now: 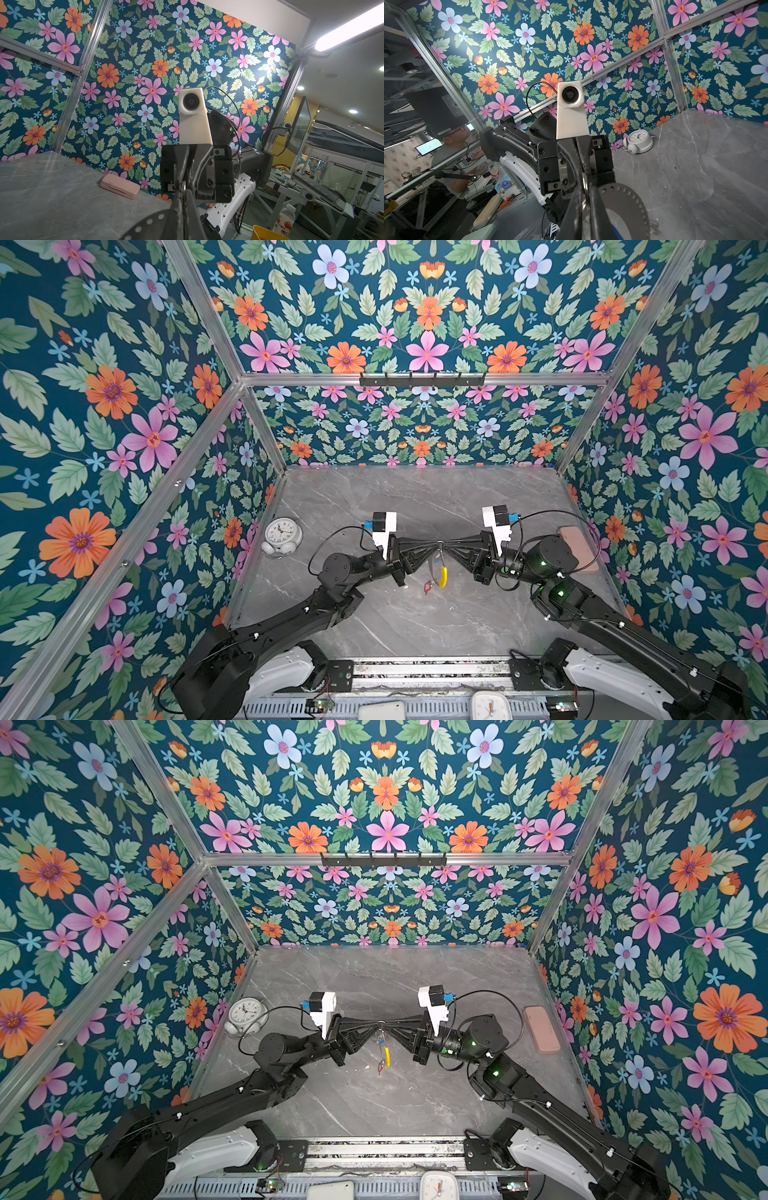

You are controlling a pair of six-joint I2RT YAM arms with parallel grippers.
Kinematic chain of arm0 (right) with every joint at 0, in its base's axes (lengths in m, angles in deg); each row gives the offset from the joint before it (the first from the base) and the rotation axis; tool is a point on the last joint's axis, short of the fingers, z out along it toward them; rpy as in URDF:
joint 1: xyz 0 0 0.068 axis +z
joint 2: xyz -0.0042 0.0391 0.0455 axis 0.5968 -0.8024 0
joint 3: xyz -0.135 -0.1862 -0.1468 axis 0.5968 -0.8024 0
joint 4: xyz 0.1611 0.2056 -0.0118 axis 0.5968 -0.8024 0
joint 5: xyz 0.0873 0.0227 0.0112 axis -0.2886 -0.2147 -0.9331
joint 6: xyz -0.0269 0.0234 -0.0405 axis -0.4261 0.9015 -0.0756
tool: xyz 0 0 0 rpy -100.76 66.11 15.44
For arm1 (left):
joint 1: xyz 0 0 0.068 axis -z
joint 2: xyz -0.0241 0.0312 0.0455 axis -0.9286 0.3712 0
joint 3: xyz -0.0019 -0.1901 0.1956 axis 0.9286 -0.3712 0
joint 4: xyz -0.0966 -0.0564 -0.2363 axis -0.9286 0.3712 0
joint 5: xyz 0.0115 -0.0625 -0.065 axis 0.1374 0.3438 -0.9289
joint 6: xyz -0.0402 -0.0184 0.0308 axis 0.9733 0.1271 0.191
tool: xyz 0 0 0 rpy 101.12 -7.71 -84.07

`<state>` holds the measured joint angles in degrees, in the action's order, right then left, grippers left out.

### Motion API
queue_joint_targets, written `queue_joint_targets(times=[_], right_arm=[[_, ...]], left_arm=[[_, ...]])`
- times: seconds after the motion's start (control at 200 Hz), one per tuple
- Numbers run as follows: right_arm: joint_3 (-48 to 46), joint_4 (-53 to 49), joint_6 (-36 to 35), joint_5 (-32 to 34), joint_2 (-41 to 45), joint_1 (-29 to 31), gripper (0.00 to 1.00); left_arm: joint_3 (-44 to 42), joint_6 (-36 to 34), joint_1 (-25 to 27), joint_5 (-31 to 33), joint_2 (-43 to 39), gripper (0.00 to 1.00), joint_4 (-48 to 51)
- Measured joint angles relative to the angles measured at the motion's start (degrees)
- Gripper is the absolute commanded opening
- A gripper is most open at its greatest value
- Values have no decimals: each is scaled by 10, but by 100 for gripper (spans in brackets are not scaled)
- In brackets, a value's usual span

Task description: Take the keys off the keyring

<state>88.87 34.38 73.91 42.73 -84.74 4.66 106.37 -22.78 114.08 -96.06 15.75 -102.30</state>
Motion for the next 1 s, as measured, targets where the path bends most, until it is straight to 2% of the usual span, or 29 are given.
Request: queue_joint_targets(times=[0.065,0.365,0.535,0.605,0.815,1.0], right_arm=[[1,0,-4,0,0,0,0],[5,-10,-6,3,0,-1,0],[10,-33,-13,1,7,0,0],[10,-48,-15,-5,10,1,0],[21,-112,-37,-4,19,1,0],[33,-191,-73,0,38,1,0]], left_arm=[[1,3,0,0,3,0,-5],[3,14,0,-1,15,0,-21],[3,16,0,-1,19,30,-23],[3,15,0,0,18,37,-20],[-6,15,0,-1,-1,45,11],[-12,5,-1,-1,-47,47,98]])
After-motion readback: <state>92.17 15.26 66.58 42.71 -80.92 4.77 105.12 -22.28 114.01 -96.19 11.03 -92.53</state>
